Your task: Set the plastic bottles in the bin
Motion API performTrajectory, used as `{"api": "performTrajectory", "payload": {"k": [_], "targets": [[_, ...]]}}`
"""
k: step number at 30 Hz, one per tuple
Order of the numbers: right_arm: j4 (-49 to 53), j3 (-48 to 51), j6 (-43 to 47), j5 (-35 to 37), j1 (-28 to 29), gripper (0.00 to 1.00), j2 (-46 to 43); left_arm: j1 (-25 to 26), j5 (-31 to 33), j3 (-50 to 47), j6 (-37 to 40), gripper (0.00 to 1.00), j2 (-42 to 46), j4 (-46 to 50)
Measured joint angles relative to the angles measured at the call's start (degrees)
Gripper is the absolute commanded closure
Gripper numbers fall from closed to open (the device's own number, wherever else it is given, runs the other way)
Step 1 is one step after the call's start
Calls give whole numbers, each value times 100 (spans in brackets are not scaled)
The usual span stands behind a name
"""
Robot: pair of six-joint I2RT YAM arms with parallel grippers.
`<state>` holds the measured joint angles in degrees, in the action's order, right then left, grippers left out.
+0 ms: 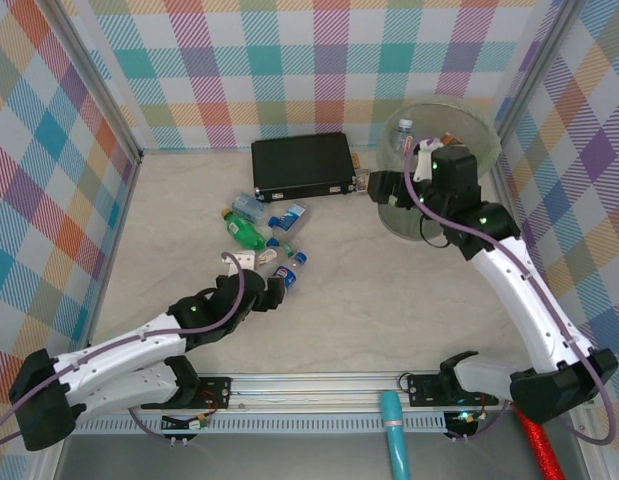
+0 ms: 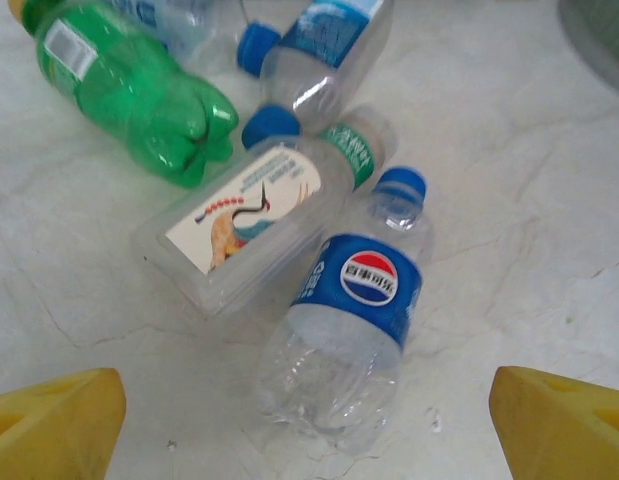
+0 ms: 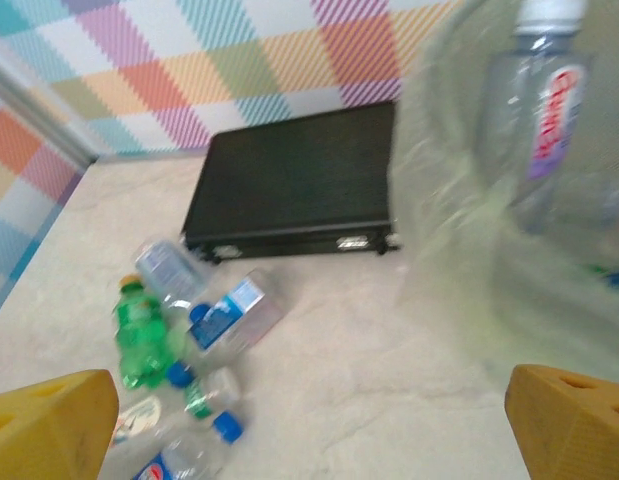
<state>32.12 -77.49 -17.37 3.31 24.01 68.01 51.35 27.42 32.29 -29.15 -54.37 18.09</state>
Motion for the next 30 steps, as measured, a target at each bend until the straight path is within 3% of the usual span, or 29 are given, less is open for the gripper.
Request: {"api": "performTrajectory", "payload": {"k": [5, 19, 25, 30], "targets": [[-39, 352, -68, -79, 348, 1, -407, -216, -527, 136, 306, 9, -874, 4], [-125, 964, -175, -214, 420, 1, -1091, -431, -1172, 1320, 931, 21, -3143, 131], [-175, 1163, -184, -240, 420, 1, -1270, -431, -1596, 1480, 975, 32, -3473, 341], [-269, 1338, -304, -330, 420, 1, -1316, -422, -1705, 1556, 973, 50, -3508, 433]]}}
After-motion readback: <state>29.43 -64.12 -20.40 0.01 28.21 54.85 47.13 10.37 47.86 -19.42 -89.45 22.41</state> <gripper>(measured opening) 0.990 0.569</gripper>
